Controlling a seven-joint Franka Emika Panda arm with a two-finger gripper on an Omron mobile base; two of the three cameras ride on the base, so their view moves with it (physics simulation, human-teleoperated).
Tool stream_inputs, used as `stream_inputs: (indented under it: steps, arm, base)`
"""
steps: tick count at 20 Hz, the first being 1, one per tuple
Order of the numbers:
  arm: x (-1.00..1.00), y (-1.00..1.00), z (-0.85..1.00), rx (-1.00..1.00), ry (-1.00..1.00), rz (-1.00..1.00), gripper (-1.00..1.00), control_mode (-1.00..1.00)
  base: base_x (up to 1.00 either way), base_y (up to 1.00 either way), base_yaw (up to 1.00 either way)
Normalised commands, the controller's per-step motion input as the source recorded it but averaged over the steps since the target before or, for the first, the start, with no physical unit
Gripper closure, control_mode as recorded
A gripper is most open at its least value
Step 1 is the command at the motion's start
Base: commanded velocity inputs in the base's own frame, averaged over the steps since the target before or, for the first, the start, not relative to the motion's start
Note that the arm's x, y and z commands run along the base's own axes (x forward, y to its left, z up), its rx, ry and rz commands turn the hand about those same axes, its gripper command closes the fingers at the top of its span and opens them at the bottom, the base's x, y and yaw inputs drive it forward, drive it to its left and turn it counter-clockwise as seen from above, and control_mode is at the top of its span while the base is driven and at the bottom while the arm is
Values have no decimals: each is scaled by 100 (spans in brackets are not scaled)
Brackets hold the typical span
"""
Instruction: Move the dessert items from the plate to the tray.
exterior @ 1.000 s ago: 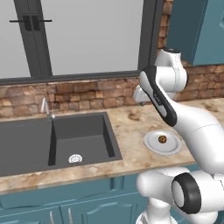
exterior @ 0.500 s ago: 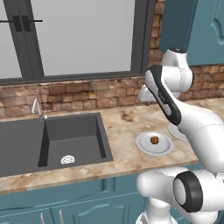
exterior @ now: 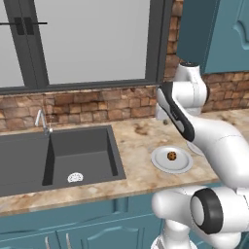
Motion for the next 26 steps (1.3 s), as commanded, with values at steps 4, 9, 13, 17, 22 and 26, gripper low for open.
stream_inputs:
  steps: [4,9,13,17,22,26]
  arm:
    - [9,-40,-57,-8,6,-6,-100,-100]
    - [4,-30,-41,-1,-1,0,-100,-100]
    - [30,-8,-49,0,0,0,-100,-100]
    - [29,0,-48,0,-7,0,-100,-100]
    - [22,-1,-41,0,-7,0,-100,-100]
    - [4,0,-49,-1,-12,0,-100,-100]
  base:
    - [0,0,0]
    - [0,0,0]
    - [0,0,0]
    - [0,0,0]
    - [0,0,0]
    - [0,0,0]
